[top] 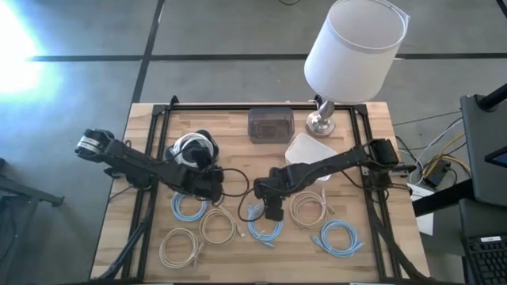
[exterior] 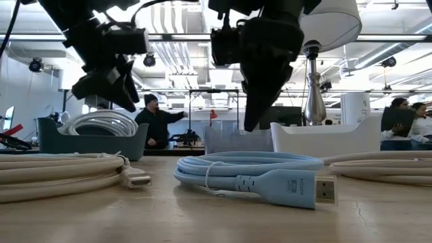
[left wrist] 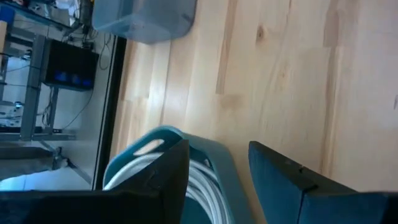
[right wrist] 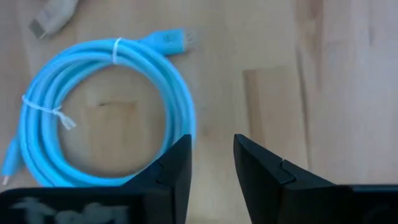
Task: Sort HDMI cables
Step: Put the middle blue HDMI cable into the black bin
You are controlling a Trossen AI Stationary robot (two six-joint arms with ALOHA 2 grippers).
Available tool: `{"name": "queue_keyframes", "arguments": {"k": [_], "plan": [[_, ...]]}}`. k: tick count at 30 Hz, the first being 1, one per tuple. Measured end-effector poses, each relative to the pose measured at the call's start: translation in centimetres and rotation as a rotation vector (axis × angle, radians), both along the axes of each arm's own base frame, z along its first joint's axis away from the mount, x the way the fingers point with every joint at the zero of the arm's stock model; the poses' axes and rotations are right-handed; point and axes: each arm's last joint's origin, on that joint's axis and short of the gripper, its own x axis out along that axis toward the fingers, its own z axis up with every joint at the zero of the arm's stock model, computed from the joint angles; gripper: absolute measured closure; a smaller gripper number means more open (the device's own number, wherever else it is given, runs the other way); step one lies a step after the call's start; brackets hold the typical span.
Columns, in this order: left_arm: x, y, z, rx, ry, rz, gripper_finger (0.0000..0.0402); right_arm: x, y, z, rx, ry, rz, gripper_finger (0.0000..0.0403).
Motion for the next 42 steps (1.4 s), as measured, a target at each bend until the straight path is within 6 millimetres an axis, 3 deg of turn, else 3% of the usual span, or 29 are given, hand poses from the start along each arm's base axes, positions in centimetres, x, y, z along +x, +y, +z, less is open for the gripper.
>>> {"name": "queue_keyframes", "arguments": {"k": [10,19,31,36,42], "plan": [[-0.2,0.1,-0.5,-0.011,-0.012,0.023,0.0232,-0.2,0.1,-2.0,0.047,-0.047,-0.102,0.0226],[-0.2,0.1,-0.5,-0.012,-0.015,0.023,0.0232,-1.2,0.7,-3.8,0.047,-0.028,-0.122,0.0225],[-0.3,0.1,-0.8,-0.002,0.001,0.011,0.0232,-2.3,1.6,-6.6,0.072,-0.159,-0.174,0.0234],[-0.4,0.1,-1.0,0.002,0.007,0.006,0.0232,-2.5,1.7,-6.8,0.031,-0.171,-0.089,0.027],[-0.6,0.2,-1.4,0.008,0.023,0.001,0.0232,-1.0,1.1,-5.5,0.014,-0.222,-0.009,0.0375]]}}
